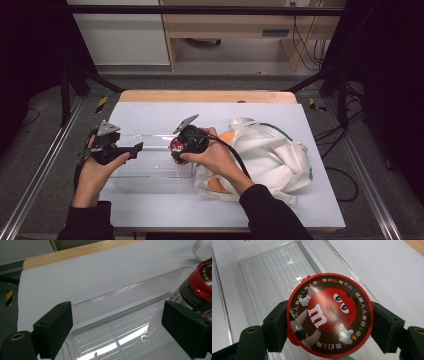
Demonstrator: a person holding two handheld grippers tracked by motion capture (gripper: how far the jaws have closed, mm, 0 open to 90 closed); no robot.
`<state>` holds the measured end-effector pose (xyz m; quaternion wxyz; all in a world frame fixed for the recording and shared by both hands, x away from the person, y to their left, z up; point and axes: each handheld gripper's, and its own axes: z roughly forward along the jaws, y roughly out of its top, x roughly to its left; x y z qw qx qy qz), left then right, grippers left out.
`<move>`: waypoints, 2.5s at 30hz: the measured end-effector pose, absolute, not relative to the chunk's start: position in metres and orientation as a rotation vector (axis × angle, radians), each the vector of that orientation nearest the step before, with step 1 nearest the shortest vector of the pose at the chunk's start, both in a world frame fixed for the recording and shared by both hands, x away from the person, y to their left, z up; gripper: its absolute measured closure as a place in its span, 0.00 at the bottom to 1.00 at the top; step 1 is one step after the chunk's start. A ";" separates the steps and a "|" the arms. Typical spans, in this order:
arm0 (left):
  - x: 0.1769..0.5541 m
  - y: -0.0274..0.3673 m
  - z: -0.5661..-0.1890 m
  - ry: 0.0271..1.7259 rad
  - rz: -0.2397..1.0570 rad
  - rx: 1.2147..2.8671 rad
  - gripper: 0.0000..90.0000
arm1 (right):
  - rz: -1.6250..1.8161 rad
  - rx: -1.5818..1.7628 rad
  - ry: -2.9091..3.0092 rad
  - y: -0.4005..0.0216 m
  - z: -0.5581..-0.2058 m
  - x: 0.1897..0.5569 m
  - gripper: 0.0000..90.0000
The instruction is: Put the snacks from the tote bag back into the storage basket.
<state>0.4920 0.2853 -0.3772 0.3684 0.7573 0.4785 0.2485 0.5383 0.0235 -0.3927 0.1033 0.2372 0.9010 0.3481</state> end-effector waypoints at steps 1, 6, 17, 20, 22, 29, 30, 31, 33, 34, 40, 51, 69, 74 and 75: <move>0.492 0.285 -0.377 1.229 0.638 1.942 0.11 | 1.024 0.701 2.660 0.023 -0.393 0.538 0.29; 0.492 0.285 -0.377 1.228 0.637 1.946 0.11 | 1.016 0.701 2.664 0.023 -0.396 0.538 0.29; 0.492 0.285 -0.377 1.225 0.639 1.943 0.11 | 0.991 0.671 2.676 0.025 -0.401 0.537 0.29; 0.491 0.285 -0.376 1.225 0.639 1.941 0.11 | 0.988 0.672 2.681 0.025 -0.403 0.536 0.29; 0.491 0.285 -0.376 1.225 0.639 1.943 0.11 | 0.985 0.677 2.682 0.026 -0.405 0.536 0.29; 0.492 0.284 -0.376 1.224 0.638 1.944 0.11 | 0.968 0.668 2.697 0.026 -0.409 0.536 0.29; 0.492 0.284 -0.376 1.224 0.638 1.944 0.11 | 0.965 0.666 2.698 0.026 -0.409 0.536 0.29; 0.492 0.284 -0.376 1.225 0.638 1.944 0.11 | 0.964 0.666 2.697 0.026 -0.409 0.536 0.29; 0.492 0.284 -0.377 1.225 0.637 1.944 0.11 | 0.962 0.658 2.697 0.027 -0.409 0.536 0.29; 0.492 0.285 -0.377 1.225 0.638 1.945 0.11 | 0.958 0.661 2.698 0.027 -0.409 0.536 0.29; 0.492 0.284 -0.377 1.224 0.636 1.945 0.11 | 0.937 0.640 2.709 0.028 -0.412 0.536 0.29; 0.492 0.285 -0.377 1.224 0.634 1.945 0.11 | 0.908 0.621 2.718 0.030 -0.412 0.535 0.29; 0.492 0.285 -0.377 1.223 0.630 1.949 0.11 | 0.867 0.556 2.740 0.032 -0.415 0.536 0.29; 0.492 0.285 -0.377 1.223 0.629 1.948 0.11 | 0.866 0.542 2.747 0.032 -0.416 0.536 0.29; 0.492 0.286 -0.377 1.223 0.628 1.950 0.11 | 0.866 0.545 2.748 0.032 -0.416 0.536 0.29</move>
